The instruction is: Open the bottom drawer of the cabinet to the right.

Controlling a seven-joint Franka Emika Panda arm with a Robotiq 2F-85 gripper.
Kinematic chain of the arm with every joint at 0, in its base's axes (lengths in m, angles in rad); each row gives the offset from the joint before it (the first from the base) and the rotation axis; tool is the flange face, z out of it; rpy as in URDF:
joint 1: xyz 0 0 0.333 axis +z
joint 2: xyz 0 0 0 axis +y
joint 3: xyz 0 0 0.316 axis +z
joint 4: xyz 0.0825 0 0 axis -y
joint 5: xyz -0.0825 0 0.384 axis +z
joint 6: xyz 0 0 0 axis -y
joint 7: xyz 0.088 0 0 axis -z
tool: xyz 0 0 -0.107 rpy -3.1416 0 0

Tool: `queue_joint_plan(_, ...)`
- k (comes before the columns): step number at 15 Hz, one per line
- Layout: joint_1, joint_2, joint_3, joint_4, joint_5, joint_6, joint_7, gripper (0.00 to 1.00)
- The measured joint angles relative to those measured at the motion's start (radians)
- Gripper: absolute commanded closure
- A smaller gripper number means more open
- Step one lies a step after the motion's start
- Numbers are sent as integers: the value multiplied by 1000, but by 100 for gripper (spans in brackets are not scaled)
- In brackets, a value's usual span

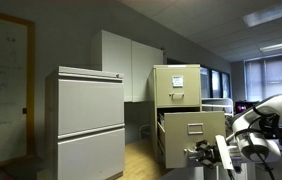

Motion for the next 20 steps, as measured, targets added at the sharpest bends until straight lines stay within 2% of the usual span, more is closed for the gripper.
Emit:
queue_joint_plan(1, -5, 5, -8, 0, -2, -25, 1, 44)
queue_joint_plan(2, -10, 12, -16, 1, -5, -49, 2, 43)
queue_joint_plan(3, -16, 17, -20, 2, -12, -67, 7, 38)
queue_joint_plan(6, -23, 24, -12, 5, -58, -69, 31, 16)
queue_joint_plan(7, -23, 23, -1, 5, -63, -51, 34, 7)
queue_joint_plan(8, -23, 22, 16, 5, -63, -23, 34, 1)
queue_joint_plan(11, -10, 19, 98, 11, -14, 133, 34, 0)
queue_joint_plan(13, 13, 18, 166, 18, 80, 281, 32, 0)
queue_joint_plan(18, 70, -63, 362, 19, 472, 696, -22, 0)
queue_joint_plan(20, 72, -108, 460, 20, 635, 851, -56, 0)
